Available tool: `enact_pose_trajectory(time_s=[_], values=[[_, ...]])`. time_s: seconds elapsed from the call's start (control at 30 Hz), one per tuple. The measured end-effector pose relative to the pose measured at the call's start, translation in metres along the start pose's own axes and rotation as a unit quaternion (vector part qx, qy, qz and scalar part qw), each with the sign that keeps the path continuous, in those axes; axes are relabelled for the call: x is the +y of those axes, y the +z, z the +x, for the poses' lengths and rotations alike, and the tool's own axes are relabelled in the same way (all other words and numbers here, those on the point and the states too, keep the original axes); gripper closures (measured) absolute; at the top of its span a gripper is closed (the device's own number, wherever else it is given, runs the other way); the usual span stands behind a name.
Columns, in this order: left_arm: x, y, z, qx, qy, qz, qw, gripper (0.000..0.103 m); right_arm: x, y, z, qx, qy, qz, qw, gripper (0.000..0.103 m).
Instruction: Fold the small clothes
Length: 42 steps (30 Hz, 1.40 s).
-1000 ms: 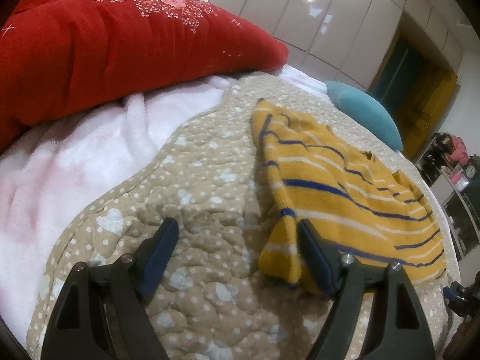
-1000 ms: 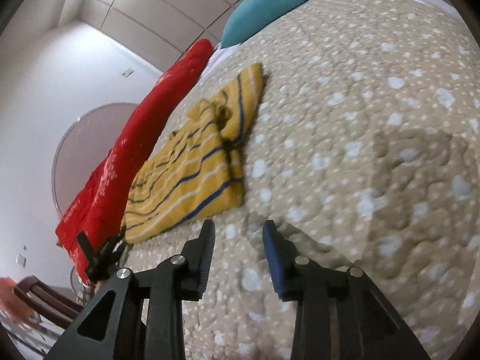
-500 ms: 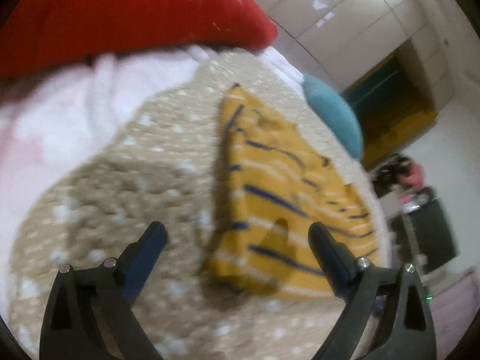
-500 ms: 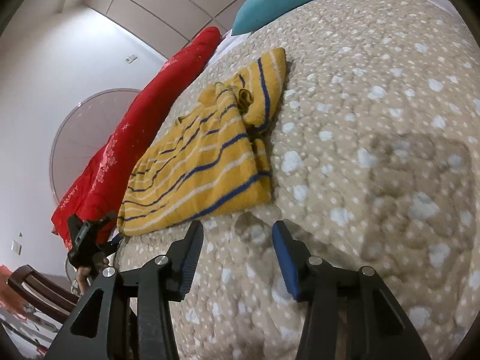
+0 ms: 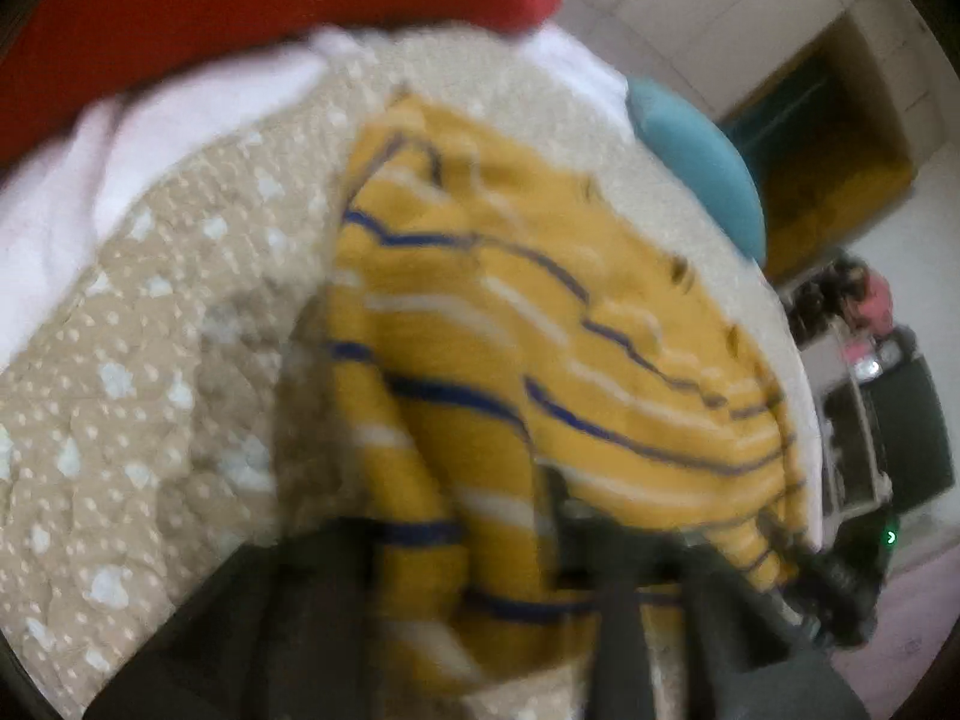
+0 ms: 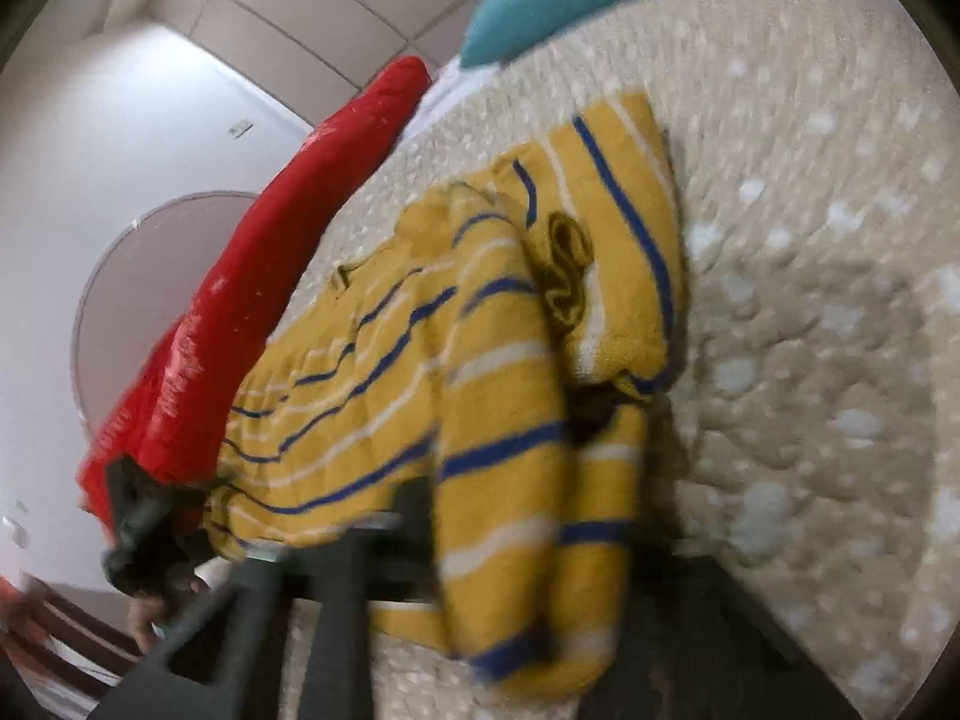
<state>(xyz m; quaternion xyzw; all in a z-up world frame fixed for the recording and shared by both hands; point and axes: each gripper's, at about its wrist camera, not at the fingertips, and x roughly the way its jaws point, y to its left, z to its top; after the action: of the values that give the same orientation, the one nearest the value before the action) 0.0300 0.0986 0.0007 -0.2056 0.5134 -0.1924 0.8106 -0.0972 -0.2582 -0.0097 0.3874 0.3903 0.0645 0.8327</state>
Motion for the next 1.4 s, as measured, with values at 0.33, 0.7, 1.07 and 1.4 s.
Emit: enact_pose_trajectory(time_s=[0.33,0.7,1.07,1.4], values=[[-0.022,-0.044,-0.039,0.026,-0.027,0.001,0.9993,0.087,-0.019,-0.019,-0.064,0.000,0.075,0.051,0.996,0.093],[-0.014,-0.090,-0.062,0.001,0.019,0.026,0.9995,0.062,-0.047,-0.070,-0.107,0.007,0.035,0.028,0.999,0.081],[-0.053,-0.131,-0.111,-0.080,0.114,0.121,0.9828,0.028,0.012,-0.049,-0.156,-0.106,-0.030,-0.082,0.991,0.071],[-0.045,-0.125,-0.126,-0.108,0.155,0.110,0.9757,0.026,0.008,-0.026,-0.055,-0.034,-0.057,-0.113,0.991,0.088]])
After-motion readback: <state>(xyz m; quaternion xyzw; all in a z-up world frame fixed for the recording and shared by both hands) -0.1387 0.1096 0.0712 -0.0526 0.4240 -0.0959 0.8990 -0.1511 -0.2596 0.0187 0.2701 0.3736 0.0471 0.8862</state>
